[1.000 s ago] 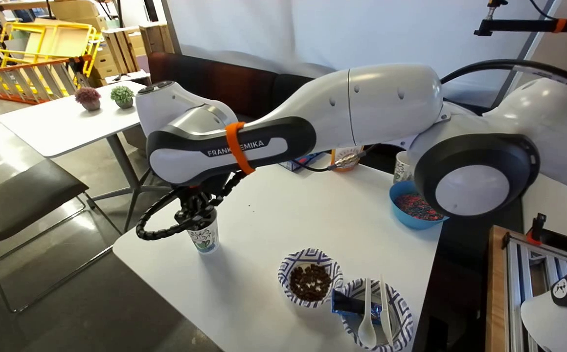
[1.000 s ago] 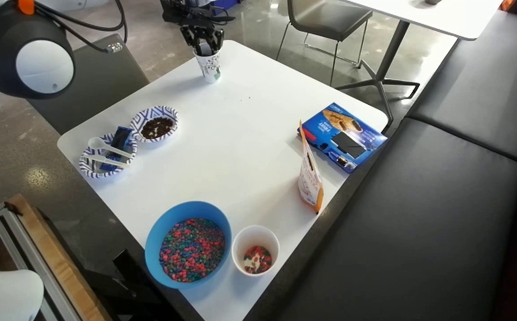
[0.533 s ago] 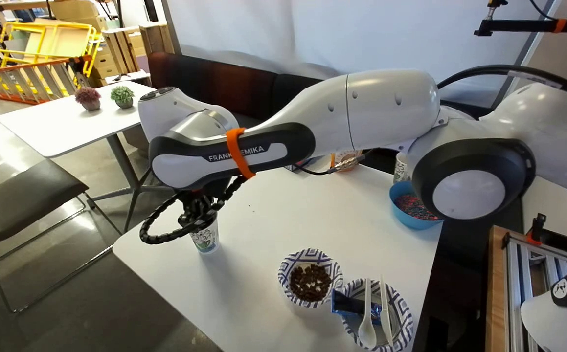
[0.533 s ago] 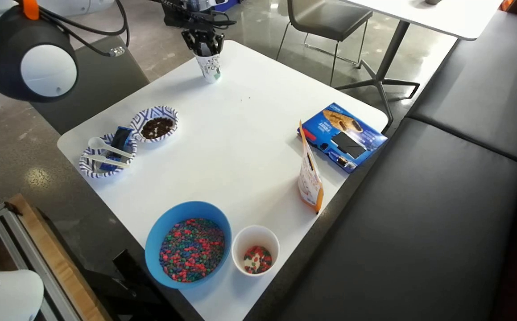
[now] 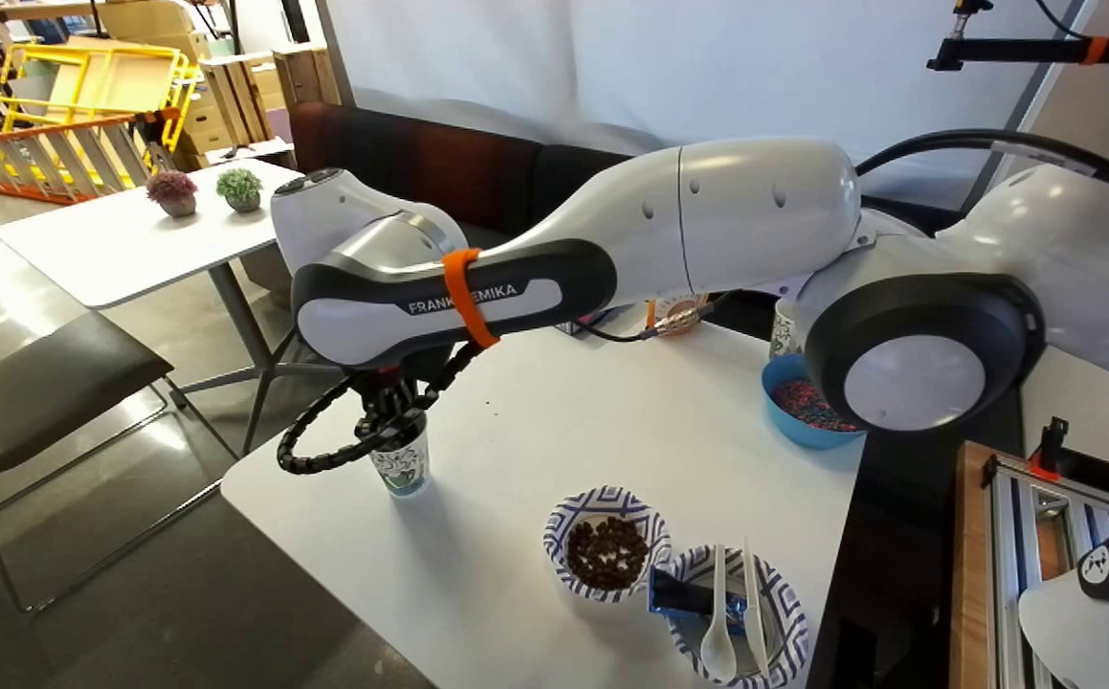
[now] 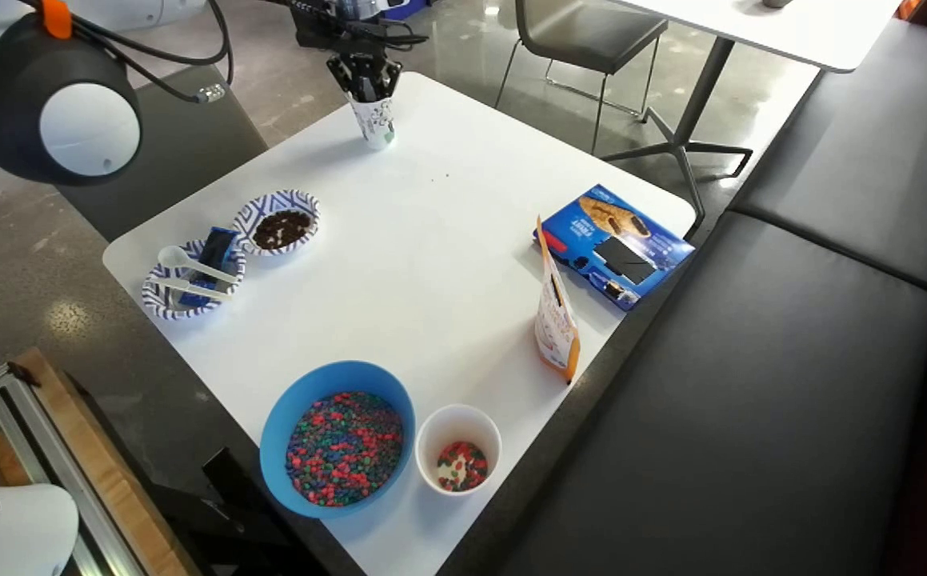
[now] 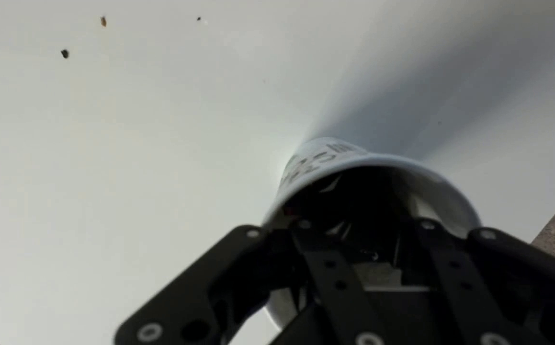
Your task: Remove the black object from the coffee cup on the left.
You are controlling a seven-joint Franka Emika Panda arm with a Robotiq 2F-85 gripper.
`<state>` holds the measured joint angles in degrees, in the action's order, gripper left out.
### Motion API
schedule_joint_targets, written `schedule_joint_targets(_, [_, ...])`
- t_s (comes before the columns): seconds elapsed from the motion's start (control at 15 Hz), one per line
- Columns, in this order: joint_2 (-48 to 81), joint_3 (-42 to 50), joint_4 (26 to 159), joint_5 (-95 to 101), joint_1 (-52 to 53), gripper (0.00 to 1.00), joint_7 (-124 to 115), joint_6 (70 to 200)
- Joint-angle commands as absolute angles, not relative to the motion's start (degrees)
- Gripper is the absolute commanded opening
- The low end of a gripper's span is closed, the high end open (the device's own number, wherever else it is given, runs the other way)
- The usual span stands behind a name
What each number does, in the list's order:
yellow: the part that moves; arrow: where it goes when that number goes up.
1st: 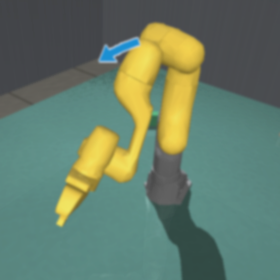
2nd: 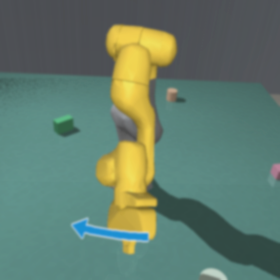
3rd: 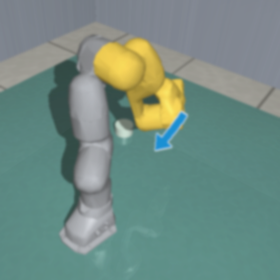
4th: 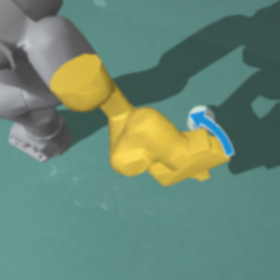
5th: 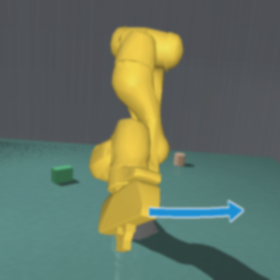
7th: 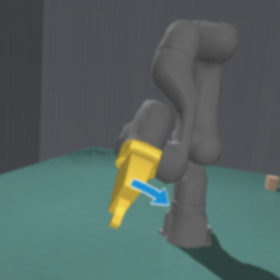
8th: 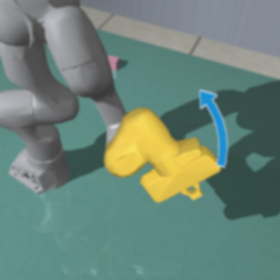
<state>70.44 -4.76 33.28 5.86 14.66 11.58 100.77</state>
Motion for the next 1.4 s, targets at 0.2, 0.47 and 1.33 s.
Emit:
schedule_joint_targets(0.2, [72.14,-4.10,30.42,6.23,15.21,0.06,12.16,96.62])
schedule_joint_targets(0.47, [70.06,-4.53,30.39,5.75,15.85,0.06,11.32,94.48])
schedule_joint_targets(1.33, [63.55,-3.65,29.33,5.39,15.84,0.06,0.72,90.57])
